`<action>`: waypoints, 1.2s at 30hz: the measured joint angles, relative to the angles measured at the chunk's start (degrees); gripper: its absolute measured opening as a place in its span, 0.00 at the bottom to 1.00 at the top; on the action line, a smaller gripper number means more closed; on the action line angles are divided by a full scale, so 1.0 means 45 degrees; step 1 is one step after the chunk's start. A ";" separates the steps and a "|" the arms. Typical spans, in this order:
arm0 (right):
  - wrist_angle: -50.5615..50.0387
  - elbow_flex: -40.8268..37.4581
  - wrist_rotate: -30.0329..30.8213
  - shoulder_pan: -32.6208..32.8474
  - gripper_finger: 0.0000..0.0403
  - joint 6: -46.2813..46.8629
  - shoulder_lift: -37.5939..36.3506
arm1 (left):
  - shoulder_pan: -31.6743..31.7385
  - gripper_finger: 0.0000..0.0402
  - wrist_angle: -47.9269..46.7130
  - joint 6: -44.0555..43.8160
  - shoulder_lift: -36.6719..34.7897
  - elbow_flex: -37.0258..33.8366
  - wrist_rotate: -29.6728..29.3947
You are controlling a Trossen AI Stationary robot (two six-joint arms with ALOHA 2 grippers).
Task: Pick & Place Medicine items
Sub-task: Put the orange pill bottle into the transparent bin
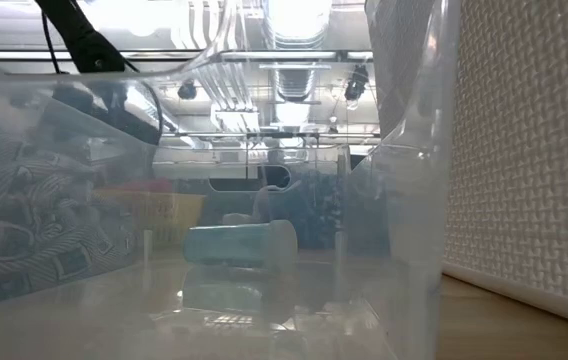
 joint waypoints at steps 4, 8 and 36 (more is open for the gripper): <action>0.0000 0.0000 -0.0001 -0.0002 0.02 0.0000 -0.0001 | -0.0002 0.46 -0.0671 -0.0004 -0.0243 0.0571 -0.0005; 0.0000 0.0000 0.0004 -0.0004 0.02 0.0000 -0.0005 | -0.0005 0.46 -0.1211 -0.0003 -0.0594 0.1131 -0.0049; 0.0000 0.0000 0.0004 -0.0004 0.02 0.0000 -0.0007 | -0.1229 0.49 0.2601 0.4054 -0.4734 0.2832 -0.0116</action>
